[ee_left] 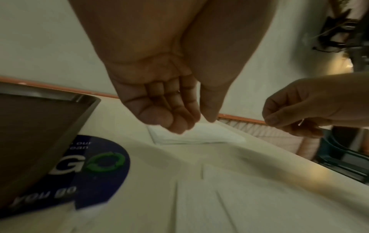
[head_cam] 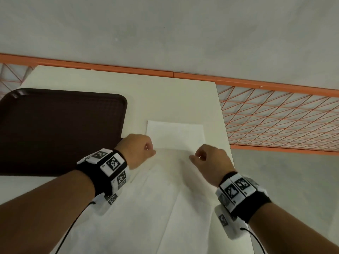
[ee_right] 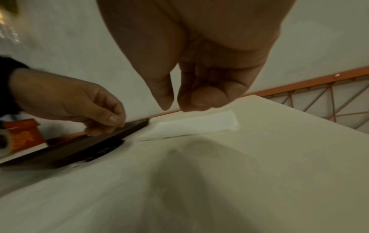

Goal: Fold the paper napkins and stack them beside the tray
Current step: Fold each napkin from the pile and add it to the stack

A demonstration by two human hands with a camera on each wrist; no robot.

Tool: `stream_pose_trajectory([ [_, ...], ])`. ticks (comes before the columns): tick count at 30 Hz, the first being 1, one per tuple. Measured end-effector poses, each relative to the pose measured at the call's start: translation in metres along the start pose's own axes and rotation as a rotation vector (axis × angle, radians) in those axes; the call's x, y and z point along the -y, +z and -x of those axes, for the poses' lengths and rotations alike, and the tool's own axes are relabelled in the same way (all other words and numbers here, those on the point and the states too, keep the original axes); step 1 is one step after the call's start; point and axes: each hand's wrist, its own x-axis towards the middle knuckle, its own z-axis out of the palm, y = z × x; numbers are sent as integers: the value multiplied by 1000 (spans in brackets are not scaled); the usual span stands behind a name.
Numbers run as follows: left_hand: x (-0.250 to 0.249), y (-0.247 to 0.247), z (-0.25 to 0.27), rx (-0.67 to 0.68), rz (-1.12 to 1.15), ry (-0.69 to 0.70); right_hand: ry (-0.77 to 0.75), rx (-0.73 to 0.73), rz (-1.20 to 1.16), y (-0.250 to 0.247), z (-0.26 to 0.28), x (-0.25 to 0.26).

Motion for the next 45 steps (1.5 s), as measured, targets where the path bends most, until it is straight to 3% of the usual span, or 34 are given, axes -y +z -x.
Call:
stream_pose_trajectory([
  [5, -10, 20, 42, 225, -132, 139, -16, 127, 49, 26, 76, -8],
  [12, -46, 62, 56, 434, -398, 378, 17, 266, 86, 66, 147, -21],
  [20, -60, 81, 45, 376, -509, 341, -41, 262, 133, 84, 166, -18],
  [28, -73, 78, 41, 439, -535, 273, -84, 232, 168, 89, 171, -20],
  [35, -79, 65, 60, 473, -356, 354, -84, 167, 107, 87, 177, -36],
  [41, -49, 15, 86, 295, 32, 321, 140, -213, -361, 63, 174, -53],
  [45, -18, -4, 105, 245, 658, 175, 222, 2, -835, 53, 170, -41],
])
